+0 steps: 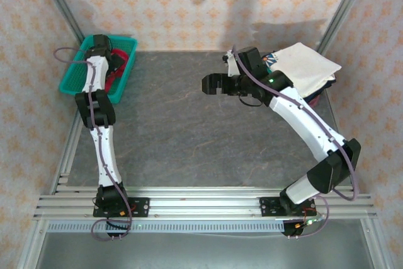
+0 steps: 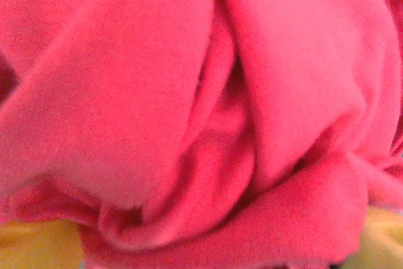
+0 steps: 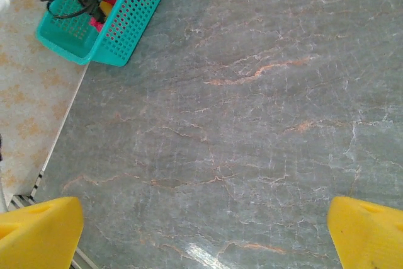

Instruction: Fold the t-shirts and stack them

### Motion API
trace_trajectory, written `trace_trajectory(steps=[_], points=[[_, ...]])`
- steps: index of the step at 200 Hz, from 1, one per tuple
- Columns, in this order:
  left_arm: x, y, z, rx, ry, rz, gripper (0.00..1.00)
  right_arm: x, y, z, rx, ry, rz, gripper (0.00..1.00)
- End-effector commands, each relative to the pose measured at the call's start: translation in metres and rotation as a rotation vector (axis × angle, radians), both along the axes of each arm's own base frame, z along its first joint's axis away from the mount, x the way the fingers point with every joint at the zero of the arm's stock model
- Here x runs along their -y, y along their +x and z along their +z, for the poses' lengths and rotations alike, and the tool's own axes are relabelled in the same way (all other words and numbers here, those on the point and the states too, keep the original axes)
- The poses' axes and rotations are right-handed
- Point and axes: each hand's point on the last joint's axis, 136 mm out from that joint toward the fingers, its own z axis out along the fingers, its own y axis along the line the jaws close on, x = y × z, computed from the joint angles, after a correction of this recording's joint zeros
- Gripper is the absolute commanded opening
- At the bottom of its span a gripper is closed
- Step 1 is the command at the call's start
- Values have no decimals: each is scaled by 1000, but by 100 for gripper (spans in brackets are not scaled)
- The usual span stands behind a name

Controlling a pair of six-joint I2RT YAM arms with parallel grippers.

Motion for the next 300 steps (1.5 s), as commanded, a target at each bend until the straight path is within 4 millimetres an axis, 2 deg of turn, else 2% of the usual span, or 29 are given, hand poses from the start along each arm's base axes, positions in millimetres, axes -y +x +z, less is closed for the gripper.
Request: trace_trajectory(steps=[1,17,27,35,46,63,93,112,136,173,195,207,227,245,249,267,289,292,293,297,300], points=[[-9,10,-4,56,-52,46,56,3,-8,10,40,-22,31,99],[-7,13,-6,74,-89,27,27,3,-10,11,47,-22,45,99],[-5,17,0,103,-118,5,9,2,-11,14,61,-8,54,99],[-6,18,11,122,-116,1,0,1,-12,16,78,10,61,99],[-7,18,30,143,-87,-22,0,1,-14,19,110,39,64,99],[-8,16,74,196,-31,-60,0,5,-15,23,146,75,47,99],[-1,4,169,338,47,-101,0,19,-9,21,163,93,-20,99],[13,-10,230,432,87,-139,0,30,0,15,150,112,-81,99],[48,-30,314,575,121,-209,0,45,8,7,159,118,-153,99],[128,-70,443,842,156,-383,0,71,13,-6,169,81,-263,99],[168,-97,500,1008,81,-434,0,85,15,-6,190,65,-309,99],[190,-106,521,1080,34,-476,0,93,15,-6,200,52,-335,99],[229,-114,534,1134,-68,-554,0,109,14,-6,207,26,-383,99],[268,-113,520,1090,-132,-628,0,125,17,-14,193,-6,-439,99],[277,-113,515,1073,-134,-648,0,132,13,-8,208,1,-458,99],[322,-109,478,953,-149,-738,0,151,11,-14,197,-11,-515,99],[376,-109,416,783,-175,-824,0,174,6,-29,168,-31,-583,99],[384,-108,401,751,-185,-833,0,177,5,-31,164,-35,-590,99],[386,-109,402,756,-189,-838,0,178,5,-33,161,-36,-592,99],[399,-107,379,717,-213,-853,0,181,3,-36,157,-42,-599,99],[406,-114,377,723,-230,-864,0,182,2,-39,151,-45,-601,99]])
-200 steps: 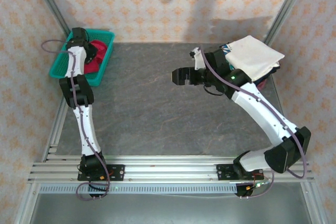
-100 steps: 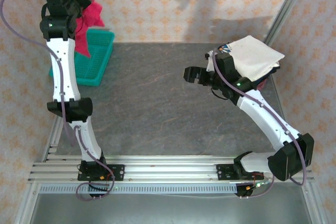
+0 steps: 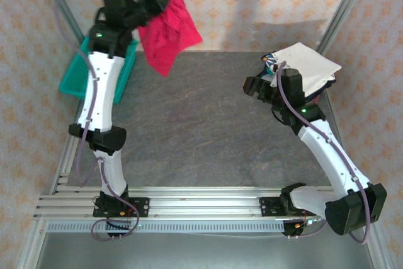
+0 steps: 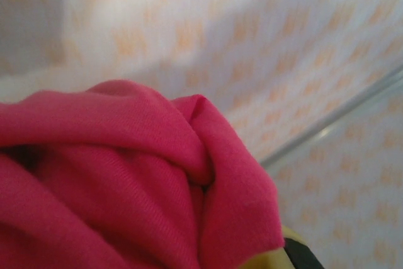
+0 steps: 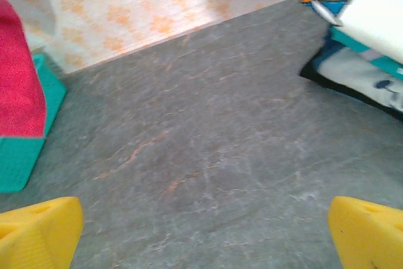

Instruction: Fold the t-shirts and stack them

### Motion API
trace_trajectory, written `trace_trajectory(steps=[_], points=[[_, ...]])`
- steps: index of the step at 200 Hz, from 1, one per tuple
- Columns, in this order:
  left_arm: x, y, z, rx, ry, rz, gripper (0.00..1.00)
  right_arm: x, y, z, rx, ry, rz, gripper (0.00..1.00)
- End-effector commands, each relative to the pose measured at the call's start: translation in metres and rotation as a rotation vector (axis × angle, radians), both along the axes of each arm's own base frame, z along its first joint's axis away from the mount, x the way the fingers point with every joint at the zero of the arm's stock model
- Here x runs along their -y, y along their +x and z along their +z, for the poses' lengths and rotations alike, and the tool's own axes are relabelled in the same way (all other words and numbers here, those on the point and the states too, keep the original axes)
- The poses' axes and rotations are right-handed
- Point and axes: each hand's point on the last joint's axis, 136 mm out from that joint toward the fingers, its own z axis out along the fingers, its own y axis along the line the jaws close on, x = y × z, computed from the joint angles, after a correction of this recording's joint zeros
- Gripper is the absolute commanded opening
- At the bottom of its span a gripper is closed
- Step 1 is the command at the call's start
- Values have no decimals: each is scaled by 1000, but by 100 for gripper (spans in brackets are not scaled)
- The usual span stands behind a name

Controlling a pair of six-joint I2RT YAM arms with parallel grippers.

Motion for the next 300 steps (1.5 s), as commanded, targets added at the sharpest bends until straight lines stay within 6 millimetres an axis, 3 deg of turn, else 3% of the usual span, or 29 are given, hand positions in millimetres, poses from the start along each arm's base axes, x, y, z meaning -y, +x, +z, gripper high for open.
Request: trace_trajectory(steps=[1,8,14,18,21,31,35,50,106,133,152,167,198,213,228,251,300], points=[[54,-11,-67,-125,47,-114,0,24,-10,-18,-41,-20,-86,99],[70,-13,-96,-168,38,-141,4,26,-11,-24,-51,-25,-89,99],[77,-14,-120,-211,35,-141,27,27,-13,-29,-61,-29,-87,99],[78,-14,-144,-263,37,-133,51,27,-13,-33,-70,-32,-87,99],[79,-13,-158,-290,31,-127,64,28,-14,-36,-76,-36,-89,99],[75,-13,-197,-366,6,-104,95,29,-16,-45,-101,-45,-91,99],[73,-14,-208,-382,0,-95,99,30,-17,-47,-110,-49,-92,99],[56,-23,-225,-420,23,-51,100,28,-20,-55,-143,-53,-77,99],[-10,-85,-202,-445,115,66,100,11,-32,-83,-240,-25,21,99],[-37,-107,-239,-561,134,151,100,0,-24,-100,-318,-56,102,99],[-40,-118,-264,-595,94,176,100,-15,-20,-112,-361,-26,168,99],[-31,-124,-284,-632,49,153,97,-16,-17,-126,-384,-36,176,99],[22,-146,-319,-710,107,16,94,-6,3,-152,-457,-100,112,100],[52,-150,-340,-728,52,-68,92,-5,17,-158,-490,-83,65,99],[65,-152,-366,-790,56,-99,87,-2,28,-164,-505,-70,7,98],[97,-144,-383,-800,76,-182,84,0,41,-170,-516,-60,-12,97],[121,-116,-427,-872,148,-163,74,36,62,-186,-586,-8,-148,89]])
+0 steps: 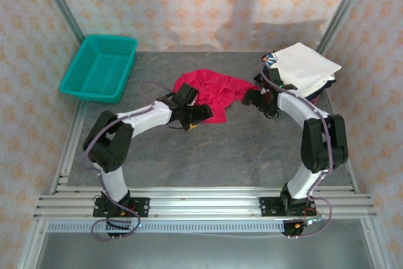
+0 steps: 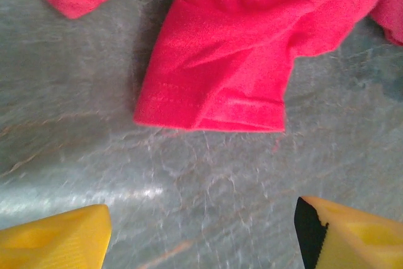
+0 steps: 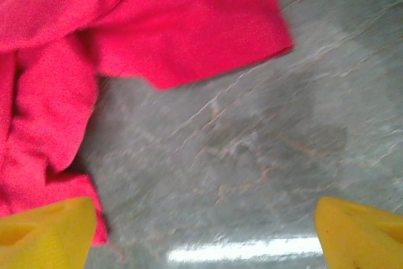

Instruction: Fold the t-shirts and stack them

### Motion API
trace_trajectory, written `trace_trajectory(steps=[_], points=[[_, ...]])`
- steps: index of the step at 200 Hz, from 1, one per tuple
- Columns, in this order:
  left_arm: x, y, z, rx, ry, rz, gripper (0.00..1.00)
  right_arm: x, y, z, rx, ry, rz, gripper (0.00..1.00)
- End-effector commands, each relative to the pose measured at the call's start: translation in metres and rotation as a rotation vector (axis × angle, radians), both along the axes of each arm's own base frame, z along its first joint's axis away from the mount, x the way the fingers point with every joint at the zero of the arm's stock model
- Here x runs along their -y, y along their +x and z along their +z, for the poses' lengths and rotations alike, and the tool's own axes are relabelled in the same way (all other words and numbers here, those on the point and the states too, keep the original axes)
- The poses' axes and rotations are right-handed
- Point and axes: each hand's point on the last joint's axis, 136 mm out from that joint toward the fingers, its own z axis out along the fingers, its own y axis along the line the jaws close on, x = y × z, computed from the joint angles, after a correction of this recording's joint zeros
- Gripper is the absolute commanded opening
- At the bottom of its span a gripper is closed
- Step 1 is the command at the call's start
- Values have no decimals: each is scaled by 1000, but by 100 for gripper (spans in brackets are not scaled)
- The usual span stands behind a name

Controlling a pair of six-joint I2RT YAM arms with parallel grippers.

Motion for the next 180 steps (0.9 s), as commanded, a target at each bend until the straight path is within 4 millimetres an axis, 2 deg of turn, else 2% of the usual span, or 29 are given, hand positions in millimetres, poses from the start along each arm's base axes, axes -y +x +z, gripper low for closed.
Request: trace_trajectory(steps=[1,8,37,51,74,88,100,136,148,150,153,180], points=[[19,20,9,41,-1,-20,74,18,12,1,-7,-15,-75,89],[21,22,-5,18,18,-25,72,22,15,1,-5,-18,-84,88],[18,30,-29,-15,82,-11,65,29,26,-11,-36,-34,-111,85],[18,34,-35,-14,102,-10,56,30,32,-19,-44,-31,-127,83],[10,37,-43,-30,164,0,34,30,44,-28,-41,-28,-151,79],[3,39,-44,-34,195,17,12,33,49,-36,-55,-42,-170,74],[-2,42,-35,-12,202,28,0,34,53,-41,-69,-41,-187,70],[-9,46,20,100,200,27,0,35,71,-47,-38,-23,-248,64],[-11,45,29,112,187,33,0,35,77,-49,-39,-22,-259,63],[-11,45,40,130,173,36,0,35,78,-49,-40,-22,-261,63],[-11,45,46,138,165,36,0,35,79,-49,-40,-21,-264,62],[-10,41,77,183,118,33,0,35,91,-53,-37,-20,-283,57]])
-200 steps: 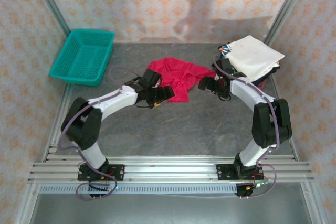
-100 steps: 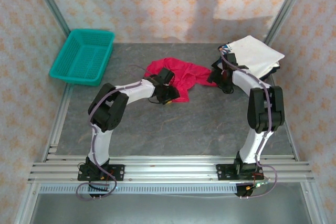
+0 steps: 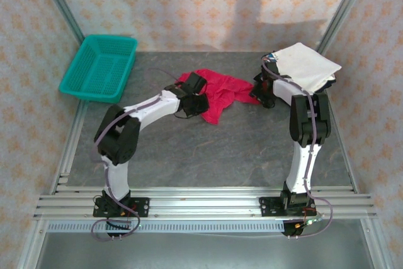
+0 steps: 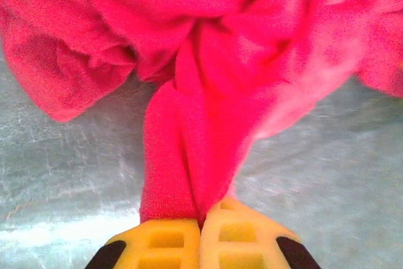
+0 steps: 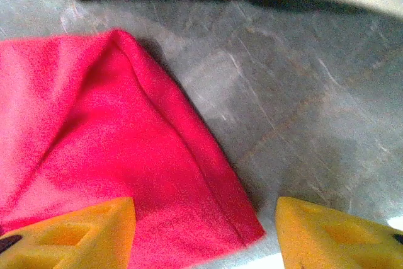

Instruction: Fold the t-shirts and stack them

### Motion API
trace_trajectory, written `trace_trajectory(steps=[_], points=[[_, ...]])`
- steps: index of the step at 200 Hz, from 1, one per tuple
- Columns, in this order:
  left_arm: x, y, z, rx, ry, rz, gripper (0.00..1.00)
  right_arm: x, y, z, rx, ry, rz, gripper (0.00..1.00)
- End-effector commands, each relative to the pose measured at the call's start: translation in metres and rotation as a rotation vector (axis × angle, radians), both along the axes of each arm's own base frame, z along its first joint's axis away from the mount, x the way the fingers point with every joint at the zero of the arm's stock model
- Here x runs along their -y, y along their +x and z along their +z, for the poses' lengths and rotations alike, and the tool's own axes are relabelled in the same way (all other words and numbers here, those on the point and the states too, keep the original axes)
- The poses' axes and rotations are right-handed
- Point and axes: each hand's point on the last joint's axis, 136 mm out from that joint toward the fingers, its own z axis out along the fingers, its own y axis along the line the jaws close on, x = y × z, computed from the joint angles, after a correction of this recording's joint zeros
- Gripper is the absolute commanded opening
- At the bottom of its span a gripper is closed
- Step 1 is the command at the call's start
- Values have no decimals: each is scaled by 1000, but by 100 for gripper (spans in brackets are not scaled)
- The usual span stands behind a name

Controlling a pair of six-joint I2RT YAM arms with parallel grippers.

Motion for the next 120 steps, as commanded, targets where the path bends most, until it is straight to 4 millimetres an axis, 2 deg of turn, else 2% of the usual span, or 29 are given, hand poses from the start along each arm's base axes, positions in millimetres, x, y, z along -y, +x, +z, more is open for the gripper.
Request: trace_trajectory(steps=[1,32,45,63,79,120], points=[[-9,0,45,81,-16,7,0,9,18,2,29,-22,-60,56],[-11,0,70,111,-59,11,0,3,22,-9,-15,-3,-65,41],[-14,1,78,123,-75,21,0,6,19,-12,-34,-20,-75,31],[-22,4,96,152,-105,43,0,8,18,-7,-29,-26,-80,10],[-35,8,119,191,-118,65,0,11,24,20,47,-36,-88,0],[-72,16,192,316,-119,75,0,7,47,132,319,-5,-44,0]])
